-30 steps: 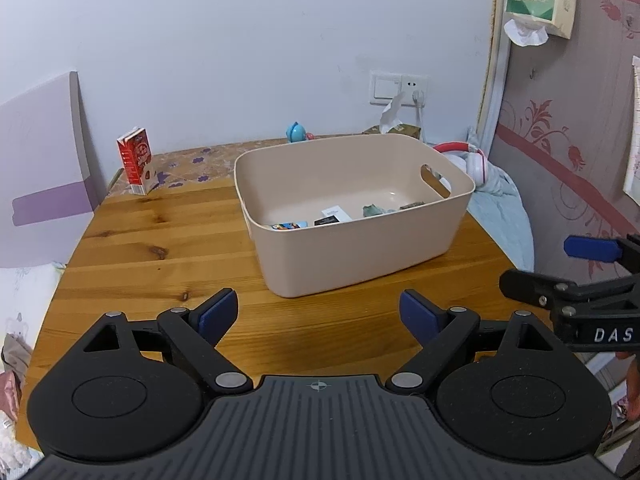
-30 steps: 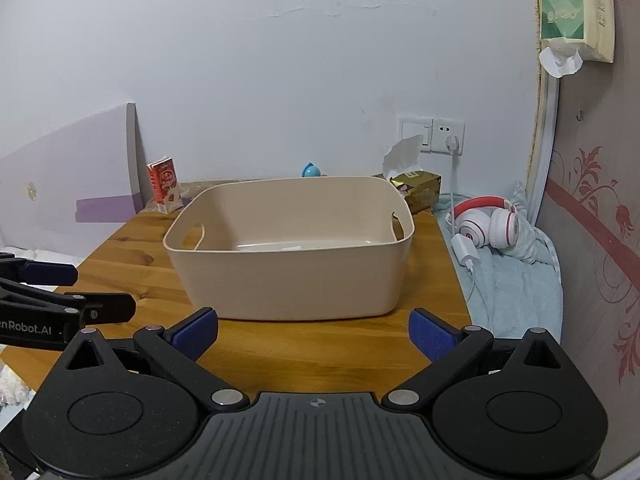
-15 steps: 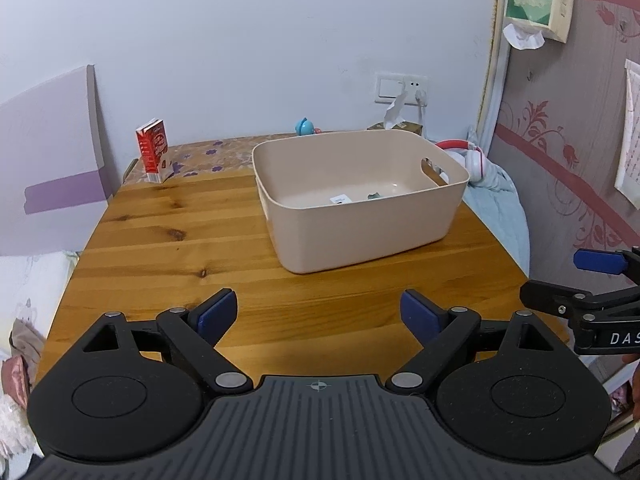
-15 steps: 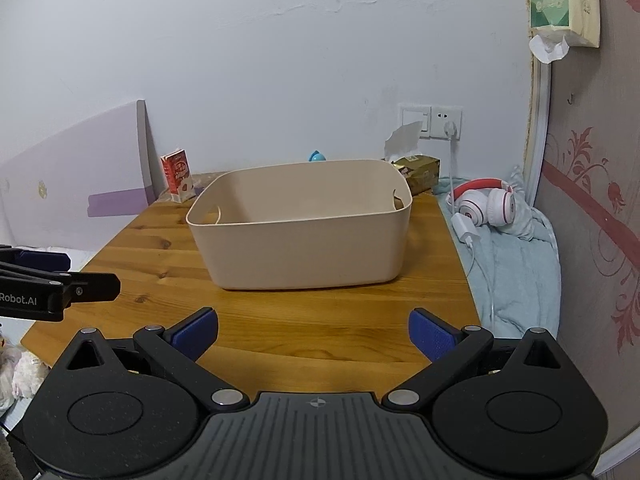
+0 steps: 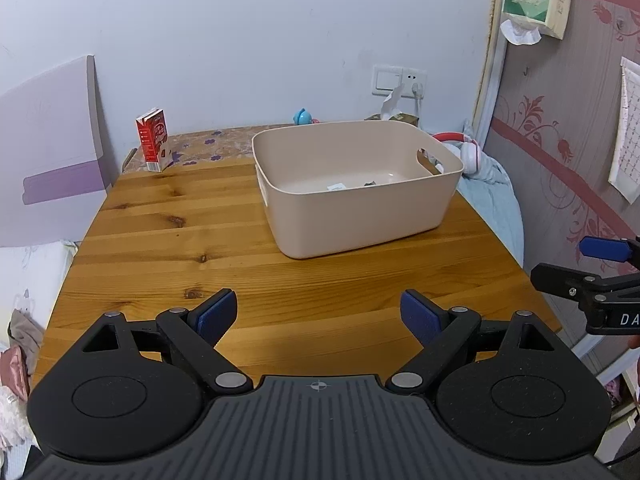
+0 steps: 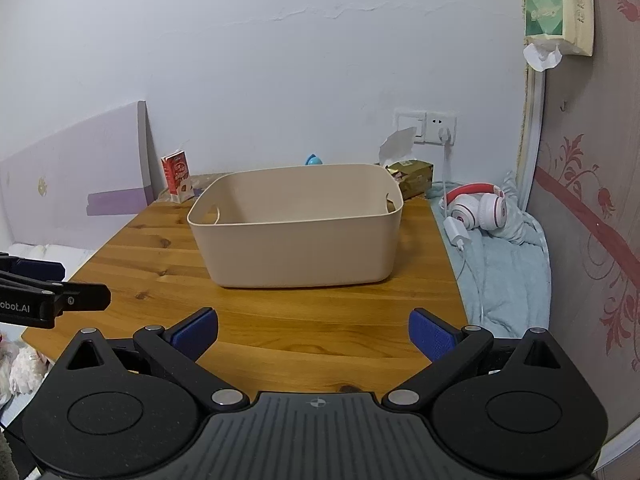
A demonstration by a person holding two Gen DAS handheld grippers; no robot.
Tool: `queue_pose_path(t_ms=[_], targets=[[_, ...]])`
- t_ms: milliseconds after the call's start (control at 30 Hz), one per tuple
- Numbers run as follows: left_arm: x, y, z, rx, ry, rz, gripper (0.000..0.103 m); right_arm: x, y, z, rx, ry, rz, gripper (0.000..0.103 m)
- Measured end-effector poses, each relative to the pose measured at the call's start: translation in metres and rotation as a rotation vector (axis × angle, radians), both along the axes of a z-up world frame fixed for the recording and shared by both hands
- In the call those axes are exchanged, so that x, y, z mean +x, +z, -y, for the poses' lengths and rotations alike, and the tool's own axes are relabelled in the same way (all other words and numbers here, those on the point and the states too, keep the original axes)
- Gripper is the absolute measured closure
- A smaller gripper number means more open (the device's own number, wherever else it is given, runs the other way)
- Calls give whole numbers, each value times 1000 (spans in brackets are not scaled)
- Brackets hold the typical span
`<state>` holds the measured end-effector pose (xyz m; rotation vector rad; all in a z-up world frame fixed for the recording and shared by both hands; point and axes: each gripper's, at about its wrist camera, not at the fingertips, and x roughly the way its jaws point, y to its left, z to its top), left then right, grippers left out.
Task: Organize objects
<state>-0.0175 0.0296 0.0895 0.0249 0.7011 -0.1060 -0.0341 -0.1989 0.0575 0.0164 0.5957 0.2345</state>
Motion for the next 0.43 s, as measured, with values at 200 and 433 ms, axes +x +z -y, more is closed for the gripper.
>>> queue_pose_path(t_ms=[200,433], targets=[[2,0,-1,8,1,-7,13,4,-1,1,2,-10,-6,0],[15,-3,-5,26,7,-2,11,13,-10,-2,-3,-16,-37,0]])
